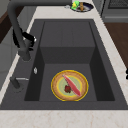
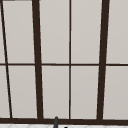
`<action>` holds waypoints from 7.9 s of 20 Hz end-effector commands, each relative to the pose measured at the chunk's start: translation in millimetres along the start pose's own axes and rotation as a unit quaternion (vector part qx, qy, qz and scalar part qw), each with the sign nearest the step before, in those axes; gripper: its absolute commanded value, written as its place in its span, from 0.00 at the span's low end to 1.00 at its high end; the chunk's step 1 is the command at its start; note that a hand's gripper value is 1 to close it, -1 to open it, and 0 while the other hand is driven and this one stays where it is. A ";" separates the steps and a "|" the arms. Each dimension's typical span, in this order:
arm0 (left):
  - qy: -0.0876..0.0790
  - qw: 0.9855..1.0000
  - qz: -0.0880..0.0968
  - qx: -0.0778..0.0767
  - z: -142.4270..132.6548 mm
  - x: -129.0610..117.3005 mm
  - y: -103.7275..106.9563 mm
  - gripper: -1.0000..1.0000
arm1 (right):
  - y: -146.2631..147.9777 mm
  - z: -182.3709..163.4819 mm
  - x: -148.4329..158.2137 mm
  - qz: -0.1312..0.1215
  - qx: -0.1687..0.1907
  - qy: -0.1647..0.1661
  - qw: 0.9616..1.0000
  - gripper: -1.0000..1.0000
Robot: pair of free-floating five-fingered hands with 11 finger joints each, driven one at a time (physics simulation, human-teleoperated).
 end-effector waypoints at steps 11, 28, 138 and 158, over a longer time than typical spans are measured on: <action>0.000 1.000 0.000 0.000 0.0 0.0 0.0 0.50 | -8.4 -3.2 -9.4 -0.028 0.041 -0.015 0.999 1.00; 0.000 1.000 0.000 0.000 0.0 0.0 0.0 0.50 | -6.3 67.0 -12.2 0.032 -0.029 0.096 0.994 0.00; 0.000 1.000 0.000 0.000 0.0 0.0 0.0 0.50 | 350.5 122.8 -9.6 0.112 -0.411 0.120 0.897 0.00; 0.000 1.000 0.000 0.000 0.0 0.0 0.0 0.50 | 370.8 138.4 -44.6 0.140 -0.414 0.095 0.894 0.00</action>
